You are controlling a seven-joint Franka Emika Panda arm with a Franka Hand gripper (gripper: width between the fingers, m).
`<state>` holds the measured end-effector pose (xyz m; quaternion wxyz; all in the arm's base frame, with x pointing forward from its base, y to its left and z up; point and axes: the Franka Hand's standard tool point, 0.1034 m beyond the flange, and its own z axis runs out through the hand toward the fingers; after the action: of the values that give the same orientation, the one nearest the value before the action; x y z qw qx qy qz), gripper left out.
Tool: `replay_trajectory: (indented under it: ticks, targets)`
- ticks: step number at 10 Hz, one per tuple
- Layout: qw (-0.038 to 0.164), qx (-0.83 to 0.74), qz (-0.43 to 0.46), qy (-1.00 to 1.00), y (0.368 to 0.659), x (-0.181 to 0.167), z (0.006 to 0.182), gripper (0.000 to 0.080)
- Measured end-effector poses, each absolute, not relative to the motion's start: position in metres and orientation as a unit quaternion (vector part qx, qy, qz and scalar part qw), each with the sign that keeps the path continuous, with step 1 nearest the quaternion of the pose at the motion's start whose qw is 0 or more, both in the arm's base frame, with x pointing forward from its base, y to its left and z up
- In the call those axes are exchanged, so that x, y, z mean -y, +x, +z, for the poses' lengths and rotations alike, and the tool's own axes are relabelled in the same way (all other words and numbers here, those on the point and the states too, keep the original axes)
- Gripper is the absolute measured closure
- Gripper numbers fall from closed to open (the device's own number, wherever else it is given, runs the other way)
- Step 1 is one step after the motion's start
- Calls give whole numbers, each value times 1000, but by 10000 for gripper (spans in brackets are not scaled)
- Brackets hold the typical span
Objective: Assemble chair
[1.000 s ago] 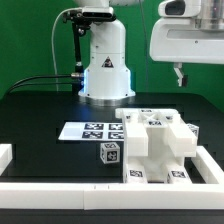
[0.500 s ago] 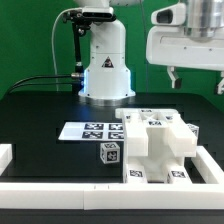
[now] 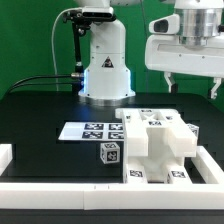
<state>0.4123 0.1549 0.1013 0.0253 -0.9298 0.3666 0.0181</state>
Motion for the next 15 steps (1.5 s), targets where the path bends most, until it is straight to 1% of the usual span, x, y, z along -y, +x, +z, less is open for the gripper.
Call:
replay_trajectory:
  ticks: [1,2,3,4,5,8,9,10,12,14,15]
  targets:
    - [29,-401,10,-916,391,-162,82,151]
    - [36,-421,1,-906,380,-170,61,151]
    - [34,-426,3,-904,376,-176,48,151]
    - [28,-422,16,-906,377,-182,49,151]
    - [31,-418,13,-908,380,-183,50,151]
    - [31,-418,14,-908,379,-182,48,151]
    - [35,-432,9,-901,375,-182,40,151]
    - [30,-439,15,-898,371,-181,33,151]
    - [31,-452,8,-892,369,-179,21,151]
    - [25,-445,9,-895,363,-176,10,151]
    - [23,-446,10,-894,361,-176,8,151]
